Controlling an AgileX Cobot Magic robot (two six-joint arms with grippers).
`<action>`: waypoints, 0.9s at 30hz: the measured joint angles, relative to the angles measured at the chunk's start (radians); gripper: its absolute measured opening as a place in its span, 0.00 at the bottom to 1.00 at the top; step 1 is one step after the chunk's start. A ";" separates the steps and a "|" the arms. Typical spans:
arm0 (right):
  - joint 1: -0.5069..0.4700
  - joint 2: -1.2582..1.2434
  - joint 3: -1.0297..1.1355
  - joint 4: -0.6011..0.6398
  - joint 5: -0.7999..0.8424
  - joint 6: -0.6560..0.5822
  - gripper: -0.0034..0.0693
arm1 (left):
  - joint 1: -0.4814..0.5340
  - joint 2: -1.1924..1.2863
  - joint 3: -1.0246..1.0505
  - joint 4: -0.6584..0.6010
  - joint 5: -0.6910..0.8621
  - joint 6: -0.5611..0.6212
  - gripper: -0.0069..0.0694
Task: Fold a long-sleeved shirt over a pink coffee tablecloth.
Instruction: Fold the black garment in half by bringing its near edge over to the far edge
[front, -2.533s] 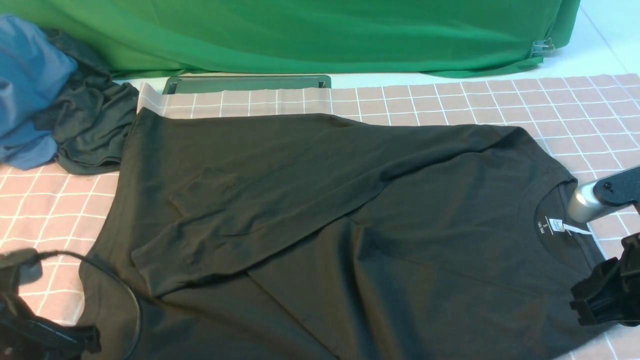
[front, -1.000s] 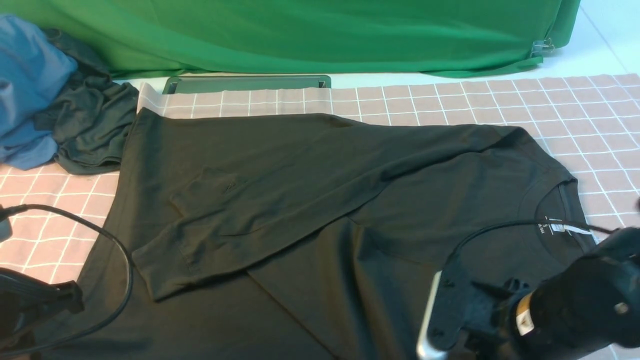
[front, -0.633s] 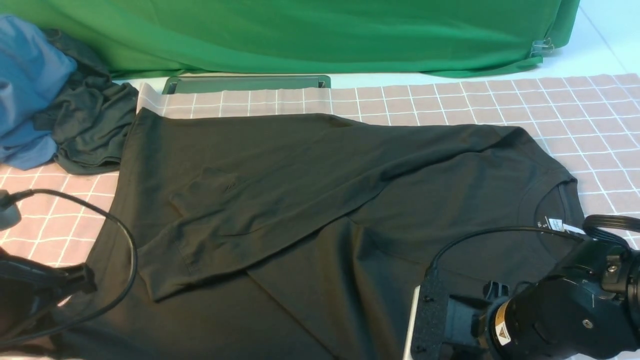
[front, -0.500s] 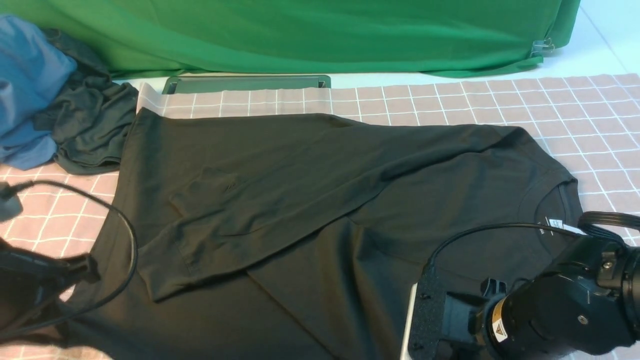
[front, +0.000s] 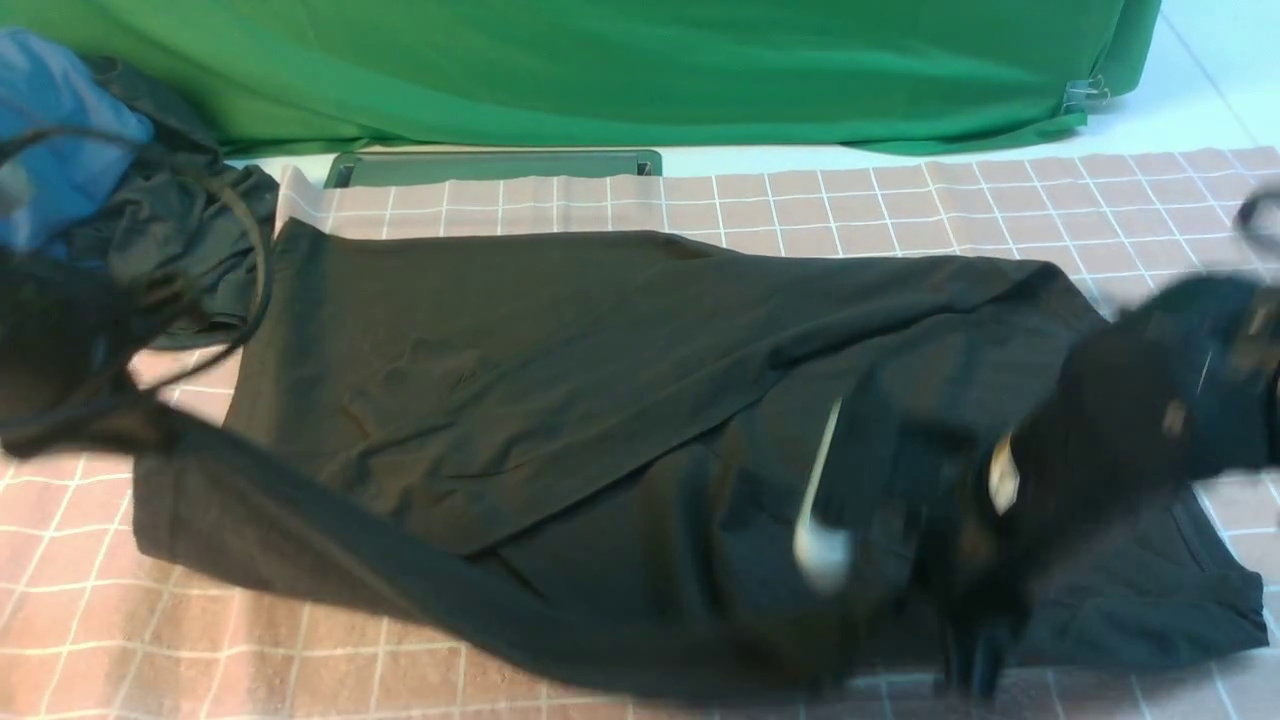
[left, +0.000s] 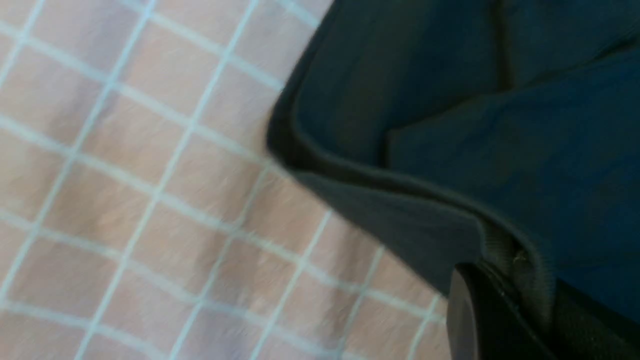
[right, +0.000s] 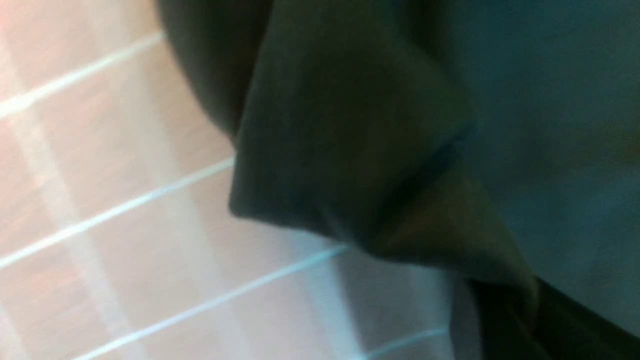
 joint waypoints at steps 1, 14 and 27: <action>-0.046 0.004 -0.042 0.000 0.000 0.000 0.15 | 0.000 0.045 -0.034 -0.003 -0.016 -0.001 0.13; -0.325 0.246 -0.356 0.089 0.100 0.000 0.15 | 0.000 0.408 -0.303 -0.024 -0.075 -0.006 0.13; -0.333 0.418 -0.508 0.093 -0.001 0.129 0.58 | 0.001 0.597 -0.398 -0.055 -0.076 -0.006 0.13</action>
